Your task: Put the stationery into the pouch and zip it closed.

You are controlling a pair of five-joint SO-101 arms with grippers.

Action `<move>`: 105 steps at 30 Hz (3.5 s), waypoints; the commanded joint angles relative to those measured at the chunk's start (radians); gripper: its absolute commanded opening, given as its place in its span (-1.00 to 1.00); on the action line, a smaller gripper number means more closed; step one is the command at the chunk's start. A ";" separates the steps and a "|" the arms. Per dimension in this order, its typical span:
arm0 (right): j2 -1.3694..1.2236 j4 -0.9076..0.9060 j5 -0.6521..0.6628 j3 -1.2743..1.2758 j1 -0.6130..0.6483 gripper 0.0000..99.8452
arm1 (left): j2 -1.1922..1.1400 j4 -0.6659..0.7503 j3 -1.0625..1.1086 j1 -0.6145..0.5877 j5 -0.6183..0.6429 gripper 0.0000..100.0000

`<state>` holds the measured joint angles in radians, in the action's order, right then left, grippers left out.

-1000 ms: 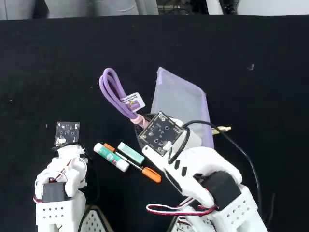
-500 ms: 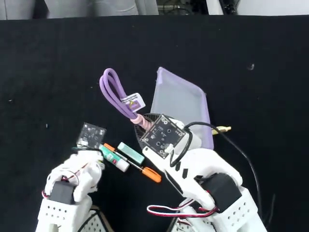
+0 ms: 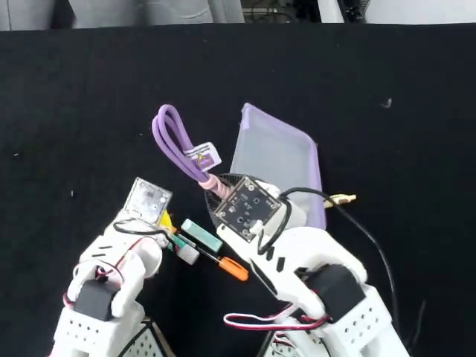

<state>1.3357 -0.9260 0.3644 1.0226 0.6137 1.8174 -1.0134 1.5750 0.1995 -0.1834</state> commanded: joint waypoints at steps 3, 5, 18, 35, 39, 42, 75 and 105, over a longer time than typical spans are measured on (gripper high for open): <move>0.010 0.063 0.012 0.012 0.011 -0.97 | 0.009 -0.072 -0.188 0.068 -0.018 -0.62; 0.010 0.061 0.012 0.012 0.011 -0.97 | 0.009 -0.068 -0.193 0.070 0.071 -0.44; 0.016 0.038 0.012 0.010 0.011 -0.97 | 0.009 0.000 -0.197 0.074 0.275 -0.26; 0.012 0.043 0.014 0.018 0.011 -0.97 | 0.009 0.002 -0.209 0.203 0.267 -0.25; 0.012 0.040 0.014 0.018 0.011 -0.97 | 0.008 0.005 -0.196 0.222 0.267 -0.25; 0.012 0.040 0.014 0.019 0.011 -0.97 | 0.008 0.040 -0.191 0.205 0.264 -0.25; 0.018 -0.035 0.014 0.012 0.012 -0.97 | 0.008 0.359 0.010 0.263 0.083 -0.26; 0.019 -0.055 0.015 -0.012 -0.135 -0.97 | 0.008 0.499 0.088 0.260 -0.098 -0.52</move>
<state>1.3357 -0.9782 0.3690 1.0487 0.5094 1.8174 -0.5255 1.6747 0.4526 -0.2739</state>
